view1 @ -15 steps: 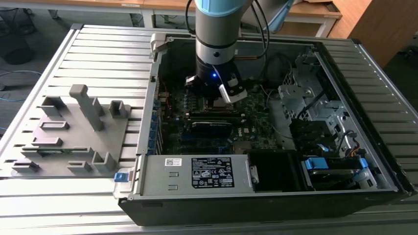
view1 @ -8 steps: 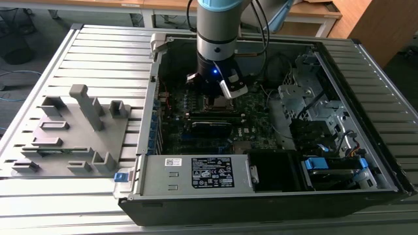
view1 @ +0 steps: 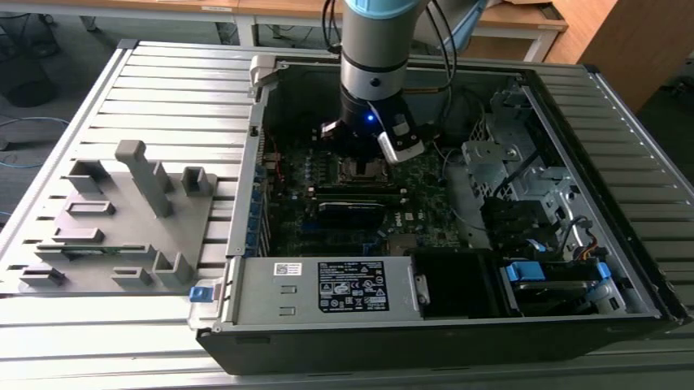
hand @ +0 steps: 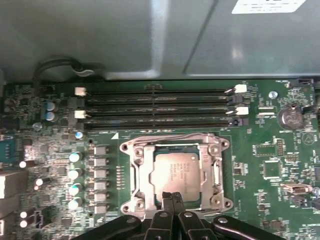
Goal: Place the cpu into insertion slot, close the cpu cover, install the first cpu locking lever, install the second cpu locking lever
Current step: 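Install the second cpu locking lever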
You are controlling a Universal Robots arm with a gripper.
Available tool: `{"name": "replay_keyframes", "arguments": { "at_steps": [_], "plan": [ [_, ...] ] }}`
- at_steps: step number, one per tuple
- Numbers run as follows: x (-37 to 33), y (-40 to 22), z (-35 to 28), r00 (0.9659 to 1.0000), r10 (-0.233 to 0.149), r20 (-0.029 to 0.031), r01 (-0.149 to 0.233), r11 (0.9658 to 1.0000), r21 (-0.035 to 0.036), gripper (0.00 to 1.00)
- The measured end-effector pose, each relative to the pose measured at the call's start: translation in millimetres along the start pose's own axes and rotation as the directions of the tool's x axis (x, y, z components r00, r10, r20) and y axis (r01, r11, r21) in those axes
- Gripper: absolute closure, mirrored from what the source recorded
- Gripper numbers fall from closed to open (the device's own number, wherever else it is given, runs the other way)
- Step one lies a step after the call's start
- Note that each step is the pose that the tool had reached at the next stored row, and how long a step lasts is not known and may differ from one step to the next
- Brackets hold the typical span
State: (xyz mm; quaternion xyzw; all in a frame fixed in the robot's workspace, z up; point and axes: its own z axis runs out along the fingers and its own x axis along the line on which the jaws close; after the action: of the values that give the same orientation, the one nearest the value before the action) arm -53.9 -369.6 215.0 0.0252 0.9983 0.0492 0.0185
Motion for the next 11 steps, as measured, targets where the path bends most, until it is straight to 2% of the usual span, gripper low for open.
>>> {"name": "replay_keyframes", "arguments": {
  "at_steps": [2, 6, 11],
  "plan": [
    [-0.9, 2.9, 0.4, 1.0, 0.0, 0.0002, 0.0, 1.0, 0.0035, 0.89],
    [-1.1, 9.4, 1.3, 1.0, 0.0, 0.0007, 0.0, 0.9999, 0.0151, 0.89],
    [-1.3, 11.6, 2.4, 0.9998, 0.022, 0.0031, -0.022, 0.9996, 0.0163, 0.89]
  ]
}}
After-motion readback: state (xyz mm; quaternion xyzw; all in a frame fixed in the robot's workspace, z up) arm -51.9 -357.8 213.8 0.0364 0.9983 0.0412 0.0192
